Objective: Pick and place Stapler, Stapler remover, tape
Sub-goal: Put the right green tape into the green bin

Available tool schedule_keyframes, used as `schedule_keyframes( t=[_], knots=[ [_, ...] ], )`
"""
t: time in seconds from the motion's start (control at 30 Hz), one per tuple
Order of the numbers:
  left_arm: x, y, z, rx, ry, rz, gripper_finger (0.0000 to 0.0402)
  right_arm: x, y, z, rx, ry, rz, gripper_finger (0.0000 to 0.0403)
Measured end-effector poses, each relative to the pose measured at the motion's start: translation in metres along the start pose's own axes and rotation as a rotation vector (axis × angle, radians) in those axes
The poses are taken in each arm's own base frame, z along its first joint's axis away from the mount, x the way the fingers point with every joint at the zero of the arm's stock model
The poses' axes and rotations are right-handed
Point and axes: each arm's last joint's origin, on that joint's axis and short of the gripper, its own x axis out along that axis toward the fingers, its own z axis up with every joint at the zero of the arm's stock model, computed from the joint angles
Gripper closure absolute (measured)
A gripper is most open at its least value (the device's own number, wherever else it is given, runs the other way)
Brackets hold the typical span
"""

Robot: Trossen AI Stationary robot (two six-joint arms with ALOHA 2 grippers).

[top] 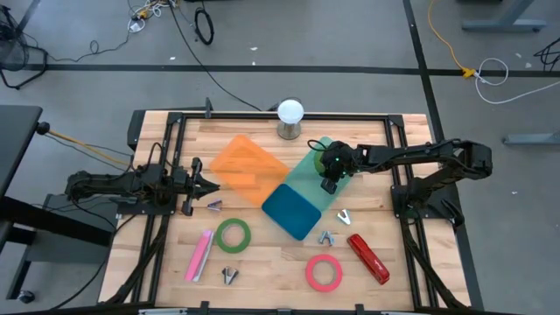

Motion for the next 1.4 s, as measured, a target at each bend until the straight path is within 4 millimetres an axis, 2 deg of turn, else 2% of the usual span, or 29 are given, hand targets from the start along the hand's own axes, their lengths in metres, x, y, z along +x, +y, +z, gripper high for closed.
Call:
schedule_keyframes(
  t=[1.4],
  knots=[
    [0.0, 0.0, 0.0001, 0.0, 0.0, 0.0, 0.0369, 0.0, 0.0, 0.0, 0.01, 0.0, 0.0, 0.0302]
  ],
)
